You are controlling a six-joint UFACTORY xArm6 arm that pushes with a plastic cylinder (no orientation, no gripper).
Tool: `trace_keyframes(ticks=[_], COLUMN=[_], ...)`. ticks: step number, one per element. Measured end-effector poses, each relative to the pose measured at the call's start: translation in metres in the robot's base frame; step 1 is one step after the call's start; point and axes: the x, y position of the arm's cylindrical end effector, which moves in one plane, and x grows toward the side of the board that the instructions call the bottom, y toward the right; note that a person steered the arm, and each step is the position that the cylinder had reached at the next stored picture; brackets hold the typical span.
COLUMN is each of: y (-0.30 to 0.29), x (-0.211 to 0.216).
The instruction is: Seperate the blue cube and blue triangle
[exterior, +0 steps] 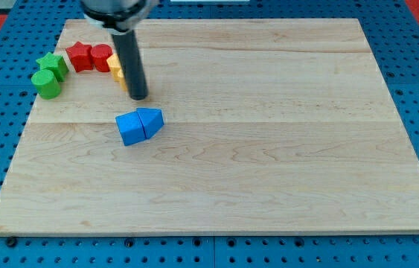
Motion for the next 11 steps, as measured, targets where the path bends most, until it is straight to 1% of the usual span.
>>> trace_keyframes(ticks=[1, 2, 3, 4, 5, 6, 7, 8, 9, 10, 11], y=[0.066, 0.086, 0.046, -0.019, -0.075, -0.104, -0.099, -0.079, -0.077, -0.074, -0.037], x=[0.018, 0.054, 0.094, 0.09, 0.062, 0.054, 0.086, 0.092, 0.077, 0.073, 0.073])
